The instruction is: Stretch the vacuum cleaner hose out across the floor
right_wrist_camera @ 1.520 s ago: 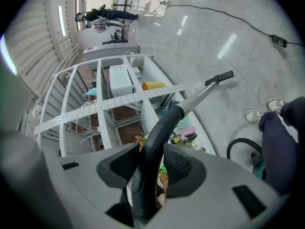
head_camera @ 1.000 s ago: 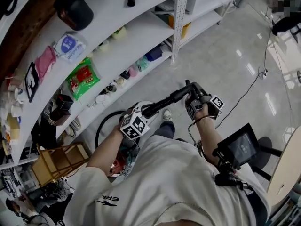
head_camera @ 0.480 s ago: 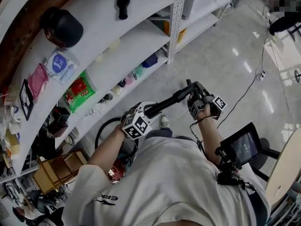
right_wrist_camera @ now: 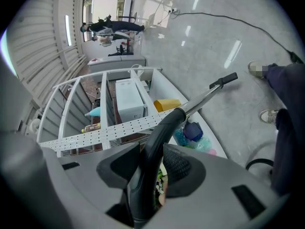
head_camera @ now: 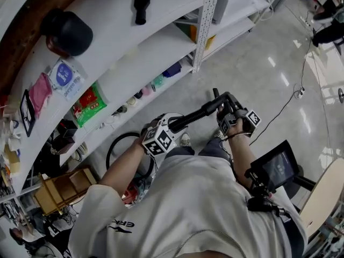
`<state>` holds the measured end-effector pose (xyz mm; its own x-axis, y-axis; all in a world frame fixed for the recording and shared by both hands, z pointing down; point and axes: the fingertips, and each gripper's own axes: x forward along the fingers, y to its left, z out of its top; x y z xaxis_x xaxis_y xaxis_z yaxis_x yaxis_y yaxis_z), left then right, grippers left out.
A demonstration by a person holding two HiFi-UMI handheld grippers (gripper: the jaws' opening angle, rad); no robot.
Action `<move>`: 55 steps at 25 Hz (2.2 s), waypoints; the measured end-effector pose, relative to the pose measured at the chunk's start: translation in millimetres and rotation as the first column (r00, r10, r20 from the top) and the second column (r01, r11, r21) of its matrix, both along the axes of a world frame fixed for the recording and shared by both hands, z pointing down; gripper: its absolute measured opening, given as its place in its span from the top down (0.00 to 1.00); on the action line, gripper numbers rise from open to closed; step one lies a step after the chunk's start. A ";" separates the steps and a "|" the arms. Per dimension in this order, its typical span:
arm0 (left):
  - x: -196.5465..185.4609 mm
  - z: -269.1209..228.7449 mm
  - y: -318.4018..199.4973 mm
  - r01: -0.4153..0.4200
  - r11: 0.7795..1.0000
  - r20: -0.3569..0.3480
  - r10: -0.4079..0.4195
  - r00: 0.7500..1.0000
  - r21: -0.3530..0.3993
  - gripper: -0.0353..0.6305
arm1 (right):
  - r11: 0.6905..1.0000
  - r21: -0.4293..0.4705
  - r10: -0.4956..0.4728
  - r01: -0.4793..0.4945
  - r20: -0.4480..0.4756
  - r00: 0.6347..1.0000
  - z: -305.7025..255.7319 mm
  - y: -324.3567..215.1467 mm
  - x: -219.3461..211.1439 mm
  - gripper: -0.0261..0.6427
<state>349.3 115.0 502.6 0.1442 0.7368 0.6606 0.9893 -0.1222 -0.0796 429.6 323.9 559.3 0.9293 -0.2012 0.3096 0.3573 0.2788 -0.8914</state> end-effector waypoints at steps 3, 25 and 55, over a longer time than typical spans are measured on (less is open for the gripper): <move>5.8 1.5 14.7 0.000 1.000 0.001 0.000 1.000 0.014 0.70 | 1.000 0.012 -0.011 0.011 0.005 1.000 9.4 12.1 8.5 0.73; -8.6 68.6 90.4 -0.028 0.984 0.189 -0.006 0.982 0.178 0.70 | 0.981 0.168 -0.110 0.096 0.074 0.991 105.1 63.9 22.4 0.73; 34.5 49.6 139.1 0.028 0.986 0.157 -0.055 0.986 0.165 0.70 | 0.921 0.150 -0.361 0.359 -0.016 0.932 69.9 58.5 80.3 0.67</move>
